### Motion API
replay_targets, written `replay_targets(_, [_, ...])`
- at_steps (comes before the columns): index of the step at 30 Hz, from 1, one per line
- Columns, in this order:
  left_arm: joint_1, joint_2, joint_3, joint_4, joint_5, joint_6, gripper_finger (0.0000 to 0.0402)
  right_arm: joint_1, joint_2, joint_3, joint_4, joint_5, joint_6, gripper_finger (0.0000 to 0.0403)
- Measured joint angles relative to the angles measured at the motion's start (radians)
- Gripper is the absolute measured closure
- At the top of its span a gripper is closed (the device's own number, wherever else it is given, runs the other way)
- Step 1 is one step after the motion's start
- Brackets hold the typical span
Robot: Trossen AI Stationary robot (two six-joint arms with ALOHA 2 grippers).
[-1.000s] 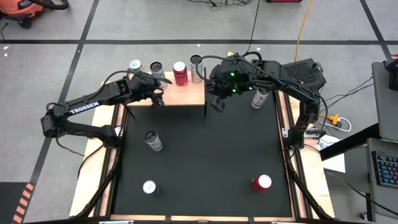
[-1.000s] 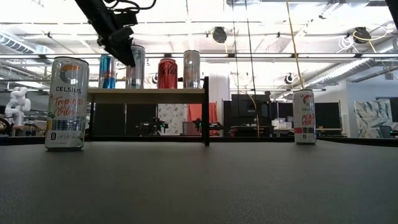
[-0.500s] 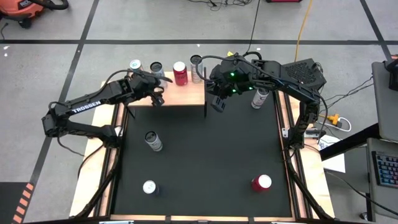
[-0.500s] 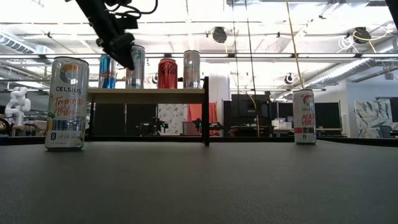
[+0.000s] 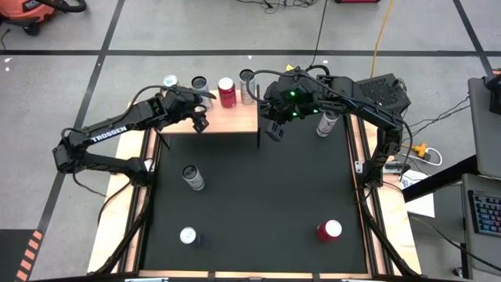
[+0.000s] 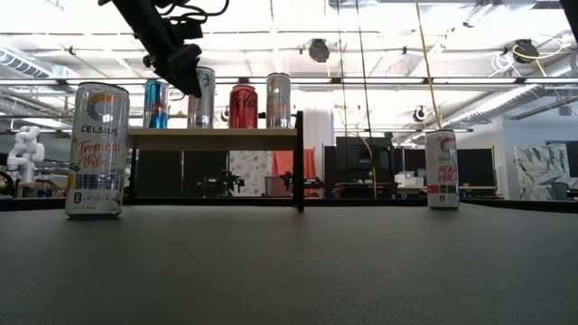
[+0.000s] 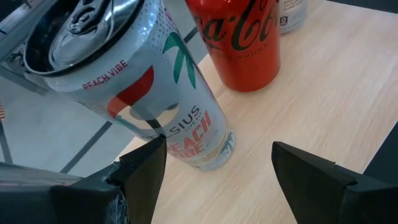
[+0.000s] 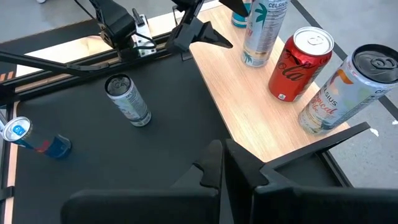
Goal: Place canned beverage on shelf
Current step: Put the white pink soda can on the shelf, then put the white yellow soda can on the shelf aligned with the other white yellow soda can
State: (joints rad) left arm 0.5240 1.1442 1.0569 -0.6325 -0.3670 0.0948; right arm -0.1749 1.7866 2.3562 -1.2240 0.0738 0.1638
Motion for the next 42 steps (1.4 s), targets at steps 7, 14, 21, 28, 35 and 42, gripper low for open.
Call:
replay_targets(7, [0.003, 0.0, 0.0, 0.0, -0.001, 0.001, 0.011, 0.0, 0.0, 0.0, 0.0, 0.0, 0.004, 0.0403])
replay_targets(14, [0.021, 0.0, 0.0, -0.002, -0.007, 0.017, 0.011, 0.0, 0.0, 0.0, 0.0, 0.0, 0.007, 0.0403])
replay_targets(21, [0.042, 0.0, 0.0, -0.004, -0.008, 0.017, 0.011, 0.0, 0.0, 0.0, 0.0, 0.0, 0.007, 0.0403])
replay_targets(28, [0.017, -0.012, 0.0, -0.038, 0.07, 0.015, 0.011, 0.0, 0.0, 0.0, -0.001, -0.001, 0.007, 0.0403])
replay_targets(35, [-0.081, -0.104, 0.0, -0.201, 0.202, -0.063, 0.011, 0.0, 0.0, 0.0, -0.098, -0.001, 0.042, 0.0403])
replay_targets(42, [-0.18, -0.205, 0.0, -0.35, 0.329, -0.168, 0.011, 0.02, 0.0, 0.0, -0.263, 0.0, 0.106, 0.0403])
